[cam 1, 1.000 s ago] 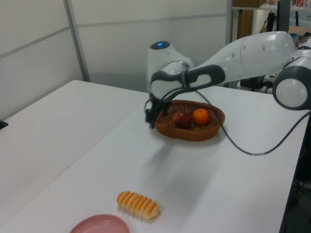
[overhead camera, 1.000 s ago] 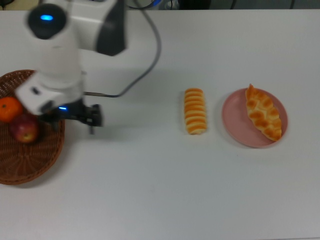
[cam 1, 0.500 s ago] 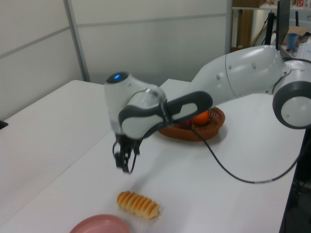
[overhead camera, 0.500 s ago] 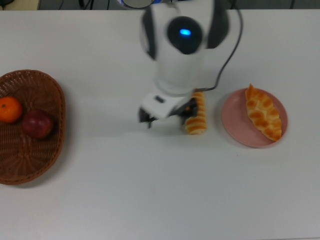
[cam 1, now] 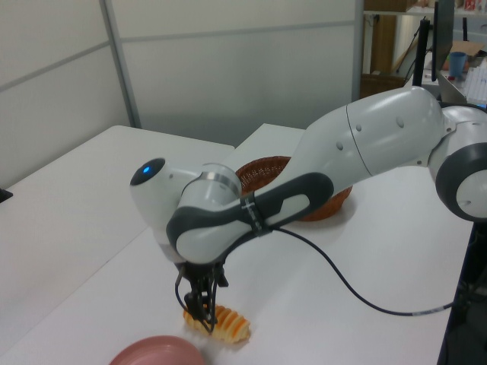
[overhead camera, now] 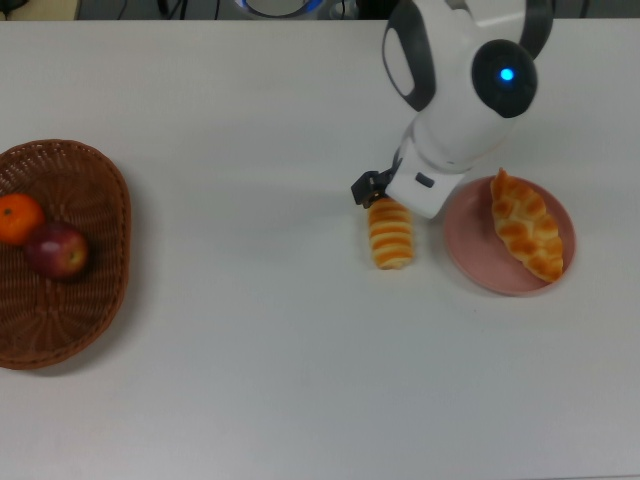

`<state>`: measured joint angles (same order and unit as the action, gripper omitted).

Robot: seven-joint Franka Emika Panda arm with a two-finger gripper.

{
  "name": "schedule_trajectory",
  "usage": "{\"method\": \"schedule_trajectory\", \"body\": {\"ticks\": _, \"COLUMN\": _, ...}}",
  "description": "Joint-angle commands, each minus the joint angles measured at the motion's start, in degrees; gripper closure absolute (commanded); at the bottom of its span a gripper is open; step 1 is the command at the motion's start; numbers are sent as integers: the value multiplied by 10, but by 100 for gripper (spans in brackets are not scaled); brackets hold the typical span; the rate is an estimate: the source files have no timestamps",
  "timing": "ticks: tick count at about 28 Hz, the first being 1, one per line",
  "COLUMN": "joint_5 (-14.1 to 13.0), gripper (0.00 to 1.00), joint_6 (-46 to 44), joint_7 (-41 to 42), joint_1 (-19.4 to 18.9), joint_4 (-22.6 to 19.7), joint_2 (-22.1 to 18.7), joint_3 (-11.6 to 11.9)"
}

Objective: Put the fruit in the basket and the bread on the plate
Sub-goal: 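Grasp the striped bread roll with the gripper, then place the striped roll on the pink plate beside the braided roll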

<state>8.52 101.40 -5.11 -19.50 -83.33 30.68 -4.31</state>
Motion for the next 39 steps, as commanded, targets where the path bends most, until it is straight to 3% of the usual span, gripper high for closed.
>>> {"method": "schedule_trajectory", "body": {"ticks": 1, "joint_5": 15, "gripper": 0, "joint_6": -22, "joint_7": -2, "joint_1": -26, "joint_4": -16, "joint_2": -5, "joint_3": 10}}
{"method": "schedule_trajectory", "body": {"ticks": 5, "joint_5": 22, "gripper": 0, "joint_6": -27, "joint_7": -2, "joint_1": -39, "joint_4": -25, "joint_2": -4, "joint_3": 10}}
{"method": "schedule_trajectory", "body": {"ticks": 8, "joint_5": 28, "gripper": 17, "joint_6": -27, "joint_7": -2, "joint_1": -39, "joint_4": -28, "joint_2": -2, "joint_3": 10}}
{"method": "schedule_trajectory", "body": {"ticks": 11, "joint_5": 33, "gripper": 28, "joint_6": -27, "joint_7": -2, "joint_1": -39, "joint_4": -27, "joint_2": 3, "joint_3": 11}}
{"method": "schedule_trajectory", "body": {"ticks": 15, "joint_5": 62, "gripper": 41, "joint_6": -27, "joint_7": -2, "joint_1": -38, "joint_4": -28, "joint_2": 13, "joint_3": 11}}
{"method": "schedule_trajectory", "body": {"ticks": 17, "joint_5": 70, "gripper": 42, "joint_6": -27, "joint_7": -2, "joint_1": -38, "joint_4": -28, "joint_2": 16, "joint_3": 11}}
{"method": "schedule_trajectory", "body": {"ticks": 19, "joint_5": 76, "gripper": 57, "joint_6": -26, "joint_7": -2, "joint_1": -37, "joint_4": -28, "joint_2": 17, "joint_3": 11}}
{"method": "schedule_trajectory", "body": {"ticks": 23, "joint_5": 74, "gripper": 100, "joint_6": -26, "joint_7": -3, "joint_1": -37, "joint_4": -26, "joint_2": 16, "joint_3": 11}}
{"method": "schedule_trajectory", "body": {"ticks": 39, "joint_5": 70, "gripper": 100, "joint_6": -27, "joint_7": -28, "joint_1": -37, "joint_4": -9, "joint_2": -8, "joint_3": 11}}
